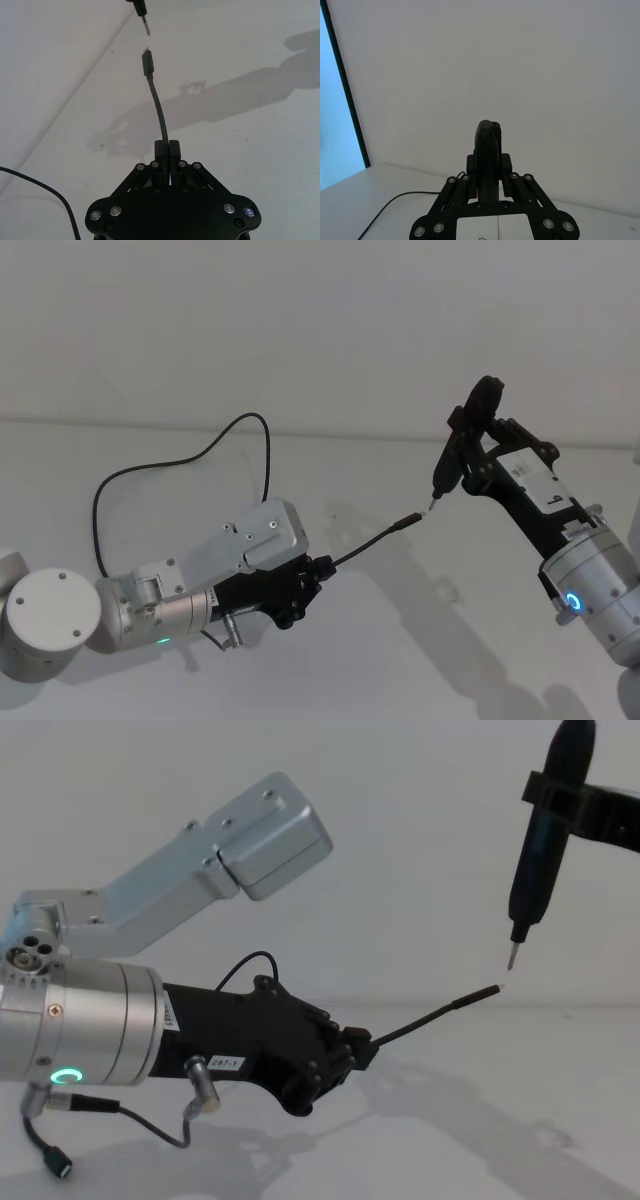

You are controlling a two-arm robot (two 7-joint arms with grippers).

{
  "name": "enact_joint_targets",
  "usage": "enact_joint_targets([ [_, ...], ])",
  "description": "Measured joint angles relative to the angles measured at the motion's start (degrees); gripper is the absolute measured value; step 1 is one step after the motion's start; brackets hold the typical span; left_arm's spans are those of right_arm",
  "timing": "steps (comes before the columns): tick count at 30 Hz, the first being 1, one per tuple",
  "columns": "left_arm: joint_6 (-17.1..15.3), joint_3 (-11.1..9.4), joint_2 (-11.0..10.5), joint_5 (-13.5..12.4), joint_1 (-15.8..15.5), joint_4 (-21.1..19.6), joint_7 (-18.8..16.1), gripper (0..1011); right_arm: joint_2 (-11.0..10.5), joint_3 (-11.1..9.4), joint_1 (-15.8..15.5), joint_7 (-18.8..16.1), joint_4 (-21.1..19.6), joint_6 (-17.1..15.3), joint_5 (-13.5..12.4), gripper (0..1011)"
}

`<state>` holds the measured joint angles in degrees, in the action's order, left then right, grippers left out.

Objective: Pick up the data cable with the one hand.

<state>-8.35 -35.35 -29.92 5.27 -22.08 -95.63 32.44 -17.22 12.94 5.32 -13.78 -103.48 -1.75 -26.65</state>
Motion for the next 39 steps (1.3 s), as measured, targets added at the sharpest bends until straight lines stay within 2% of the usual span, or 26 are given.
enact_joint_targets([
  [14,0.01,0.00,-0.03,-0.01,0.00,-0.01,0.00,43,0.13,1.25,1.30,-0.38,1.88,-0.48,0.67,268],
  [39,0.01,0.00,-0.02,-0.01,0.00,-0.01,-0.01,43,0.37,1.10,2.33,-0.41,3.36,-0.46,3.16,268],
])
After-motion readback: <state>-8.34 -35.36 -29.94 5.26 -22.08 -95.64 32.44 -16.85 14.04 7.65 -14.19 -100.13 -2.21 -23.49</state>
